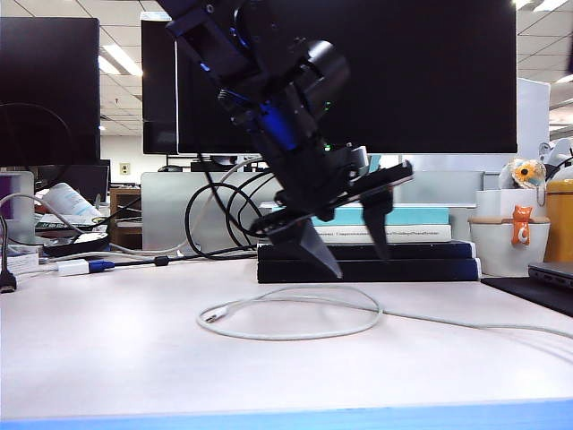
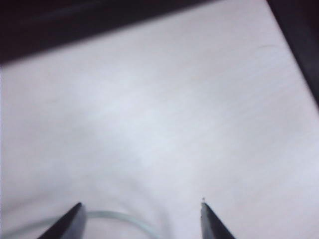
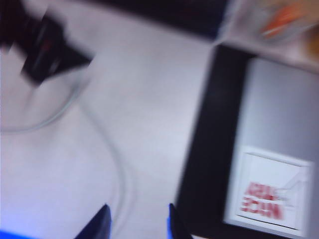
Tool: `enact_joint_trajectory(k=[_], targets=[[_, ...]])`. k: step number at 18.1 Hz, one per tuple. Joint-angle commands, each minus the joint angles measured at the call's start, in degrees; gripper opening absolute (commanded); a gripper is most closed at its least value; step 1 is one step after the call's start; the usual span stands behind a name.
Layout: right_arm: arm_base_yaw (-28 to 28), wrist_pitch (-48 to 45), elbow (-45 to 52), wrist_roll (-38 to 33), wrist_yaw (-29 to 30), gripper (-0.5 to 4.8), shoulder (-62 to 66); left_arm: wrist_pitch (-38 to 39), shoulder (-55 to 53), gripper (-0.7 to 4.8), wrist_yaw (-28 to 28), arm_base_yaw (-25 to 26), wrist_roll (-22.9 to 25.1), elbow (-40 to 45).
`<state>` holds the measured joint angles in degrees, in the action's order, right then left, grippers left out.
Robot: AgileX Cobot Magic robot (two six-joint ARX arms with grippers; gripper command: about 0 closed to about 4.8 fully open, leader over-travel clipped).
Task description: Unfold the white charging cable into a straight cable.
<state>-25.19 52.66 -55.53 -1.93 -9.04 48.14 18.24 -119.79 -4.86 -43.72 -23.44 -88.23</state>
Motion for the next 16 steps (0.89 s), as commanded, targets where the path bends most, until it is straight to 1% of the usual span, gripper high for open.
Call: enact_joint_trajectory(k=[1, 3, 6, 7, 9, 11, 12, 13, 16], targets=[[1.33, 1.57, -0.15, -0.22, 0.13, 1.49, -3.74, -2.01, -0.20, 3.06, 0.20, -0.83, -2.95, -0.35], [1.77, 2.93, -0.15, -0.20, 0.13, 1.49, -5.07, -1.46, -0.20, 3.05, 1.55, -1.29, -4.15, -0.39], [1.88, 5.77, -0.13, -0.20, 0.17, 1.49, -5.70, 1.77, -0.22, 3.04, 5.07, -2.21, -5.31, -2.14], [1.88, 6.23, -0.13, -0.20, 0.17, 1.49, -5.70, 2.49, -0.22, 3.05, 5.38, -2.54, -5.79, -2.89], [1.88, 6.25, -0.13, -0.17, 0.20, 1.49, -5.77, 4.39, -0.24, 3.04, 7.72, -3.23, -7.10, -4.68], [1.88, 6.36, -0.13, 0.22, 0.35, 1.49, -5.86, 8.11, -0.83, 3.04, 10.75, -4.09, -7.28, -7.06], [1.88, 6.51, -0.11, 0.46, 0.39, 1.49, -6.38, 11.28, -1.66, 3.04, 12.09, -4.55, -7.61, -9.05], [1.88, 6.45, -0.07, 0.48, 0.39, 1.49, -6.49, 12.90, -2.10, 3.04, 12.33, -4.55, -8.57, -10.40], [1.88, 6.01, -0.02, 0.68, 1.68, 1.49, -7.96, 13.75, -3.43, 3.04, 11.67, -5.07, -13.00, -12.46]])
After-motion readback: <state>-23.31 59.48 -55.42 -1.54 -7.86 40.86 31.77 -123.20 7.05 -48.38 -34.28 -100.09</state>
